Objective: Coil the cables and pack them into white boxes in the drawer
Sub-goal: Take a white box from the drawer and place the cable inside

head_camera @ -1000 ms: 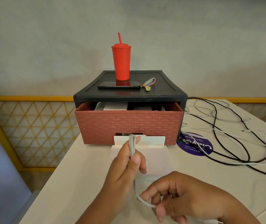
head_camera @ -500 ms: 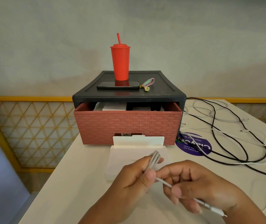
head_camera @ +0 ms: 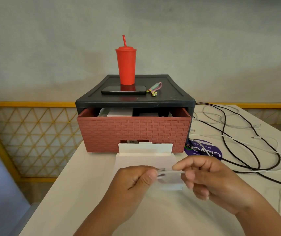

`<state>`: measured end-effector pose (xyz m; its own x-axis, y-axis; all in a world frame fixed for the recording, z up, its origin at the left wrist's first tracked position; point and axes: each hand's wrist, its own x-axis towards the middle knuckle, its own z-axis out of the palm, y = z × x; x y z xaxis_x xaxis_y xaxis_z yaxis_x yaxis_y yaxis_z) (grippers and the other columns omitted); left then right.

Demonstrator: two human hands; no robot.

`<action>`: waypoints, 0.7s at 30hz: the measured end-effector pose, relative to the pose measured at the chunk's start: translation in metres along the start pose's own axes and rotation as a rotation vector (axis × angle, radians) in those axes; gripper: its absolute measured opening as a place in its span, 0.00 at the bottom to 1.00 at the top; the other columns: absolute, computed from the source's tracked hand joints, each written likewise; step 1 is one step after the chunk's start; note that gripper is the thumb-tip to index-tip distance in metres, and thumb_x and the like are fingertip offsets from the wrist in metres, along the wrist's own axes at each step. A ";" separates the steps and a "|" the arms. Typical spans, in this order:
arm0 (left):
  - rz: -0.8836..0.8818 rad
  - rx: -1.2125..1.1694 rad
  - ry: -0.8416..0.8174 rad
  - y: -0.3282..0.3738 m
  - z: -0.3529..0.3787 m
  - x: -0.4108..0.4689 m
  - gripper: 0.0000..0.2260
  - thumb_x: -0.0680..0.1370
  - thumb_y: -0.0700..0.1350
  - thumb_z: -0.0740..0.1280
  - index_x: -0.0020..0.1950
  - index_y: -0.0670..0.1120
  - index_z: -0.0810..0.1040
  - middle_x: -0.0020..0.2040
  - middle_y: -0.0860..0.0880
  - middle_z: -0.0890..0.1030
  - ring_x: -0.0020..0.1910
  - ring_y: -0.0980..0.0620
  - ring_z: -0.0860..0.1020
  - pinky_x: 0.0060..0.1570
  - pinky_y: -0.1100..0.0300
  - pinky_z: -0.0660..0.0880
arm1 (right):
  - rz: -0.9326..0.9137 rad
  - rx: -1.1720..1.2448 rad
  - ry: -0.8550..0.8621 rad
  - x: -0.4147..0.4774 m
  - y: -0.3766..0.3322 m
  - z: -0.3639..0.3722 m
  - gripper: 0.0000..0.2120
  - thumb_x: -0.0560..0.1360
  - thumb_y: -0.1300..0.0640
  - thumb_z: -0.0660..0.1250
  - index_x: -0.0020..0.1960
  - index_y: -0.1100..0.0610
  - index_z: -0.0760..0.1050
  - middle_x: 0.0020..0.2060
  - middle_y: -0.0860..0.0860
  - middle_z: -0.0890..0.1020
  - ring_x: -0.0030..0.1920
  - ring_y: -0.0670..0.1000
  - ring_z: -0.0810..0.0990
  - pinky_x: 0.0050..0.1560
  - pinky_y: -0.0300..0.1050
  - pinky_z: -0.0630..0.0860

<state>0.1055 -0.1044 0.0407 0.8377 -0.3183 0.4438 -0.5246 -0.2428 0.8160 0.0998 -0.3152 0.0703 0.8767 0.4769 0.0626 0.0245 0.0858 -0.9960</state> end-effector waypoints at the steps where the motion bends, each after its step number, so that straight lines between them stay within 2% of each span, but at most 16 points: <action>1: -0.011 -0.027 0.051 0.002 0.000 0.000 0.30 0.71 0.68 0.57 0.36 0.40 0.77 0.27 0.48 0.67 0.29 0.58 0.65 0.32 0.64 0.61 | -0.030 -0.063 0.048 0.000 -0.001 -0.001 0.22 0.53 0.42 0.80 0.43 0.52 0.84 0.27 0.51 0.78 0.22 0.44 0.68 0.25 0.33 0.65; 2: -0.031 -0.071 0.095 0.003 0.000 0.000 0.26 0.71 0.65 0.57 0.32 0.42 0.74 0.25 0.54 0.65 0.28 0.59 0.63 0.31 0.65 0.60 | -0.050 -0.121 0.082 -0.001 -0.002 0.000 0.18 0.55 0.45 0.79 0.42 0.51 0.84 0.28 0.50 0.79 0.24 0.45 0.70 0.27 0.34 0.67; 4: -0.085 -0.201 0.136 0.005 0.001 0.002 0.25 0.70 0.63 0.58 0.30 0.40 0.70 0.23 0.56 0.62 0.25 0.58 0.60 0.29 0.63 0.57 | -0.064 -0.209 0.128 0.002 -0.001 0.003 0.07 0.63 0.54 0.73 0.41 0.50 0.83 0.30 0.50 0.81 0.30 0.44 0.75 0.34 0.33 0.72; 6: -0.153 -0.327 0.148 0.005 0.003 0.001 0.27 0.69 0.63 0.59 0.31 0.38 0.68 0.22 0.55 0.61 0.25 0.56 0.58 0.30 0.59 0.57 | -0.074 -0.370 0.156 0.004 0.003 0.008 0.06 0.66 0.56 0.68 0.41 0.50 0.82 0.32 0.49 0.82 0.34 0.42 0.76 0.38 0.31 0.71; 8: -0.213 -0.464 0.159 0.006 0.006 0.002 0.22 0.67 0.62 0.61 0.30 0.43 0.72 0.21 0.55 0.61 0.23 0.56 0.59 0.33 0.57 0.60 | -0.102 -0.495 0.204 0.008 0.009 0.012 0.04 0.69 0.57 0.69 0.39 0.48 0.81 0.33 0.46 0.81 0.33 0.42 0.74 0.38 0.32 0.69; 10: -0.254 -0.612 0.155 0.008 0.010 0.002 0.18 0.65 0.62 0.65 0.29 0.47 0.76 0.20 0.55 0.62 0.21 0.57 0.60 0.35 0.58 0.65 | -0.161 -0.461 0.269 0.011 0.011 0.014 0.05 0.68 0.57 0.70 0.37 0.48 0.80 0.34 0.46 0.79 0.33 0.44 0.74 0.39 0.34 0.70; 12: -0.264 -0.704 0.132 0.009 0.013 0.003 0.18 0.61 0.65 0.71 0.28 0.50 0.77 0.20 0.55 0.61 0.20 0.56 0.59 0.33 0.61 0.69 | -0.196 -0.268 0.305 0.013 0.012 0.018 0.00 0.65 0.54 0.71 0.36 0.49 0.80 0.34 0.47 0.78 0.34 0.46 0.75 0.39 0.35 0.72; 14: -0.297 -0.784 0.122 0.009 0.016 0.003 0.21 0.58 0.67 0.73 0.29 0.49 0.78 0.20 0.54 0.60 0.20 0.56 0.58 0.31 0.62 0.70 | -0.212 -0.067 0.260 0.015 0.015 0.022 0.09 0.60 0.48 0.76 0.36 0.51 0.80 0.32 0.48 0.79 0.33 0.46 0.76 0.38 0.36 0.74; 17: -0.379 -0.878 0.142 0.010 0.017 0.004 0.20 0.62 0.61 0.71 0.36 0.44 0.81 0.20 0.53 0.58 0.20 0.56 0.57 0.30 0.61 0.69 | -0.212 0.102 0.224 0.017 0.019 0.029 0.16 0.54 0.46 0.79 0.37 0.52 0.81 0.32 0.49 0.79 0.32 0.45 0.77 0.35 0.35 0.75; 21: -0.442 -0.895 0.178 0.015 0.017 0.005 0.16 0.70 0.54 0.64 0.27 0.46 0.77 0.20 0.53 0.57 0.19 0.56 0.56 0.27 0.63 0.68 | -0.162 0.153 0.239 0.018 0.021 0.032 0.26 0.50 0.45 0.81 0.47 0.49 0.83 0.36 0.50 0.80 0.36 0.46 0.79 0.37 0.36 0.76</action>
<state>0.0998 -0.1255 0.0488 0.9781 -0.2067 0.0243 0.0828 0.4932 0.8659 0.1009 -0.2772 0.0530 0.9558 0.2285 0.1850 0.1167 0.2828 -0.9521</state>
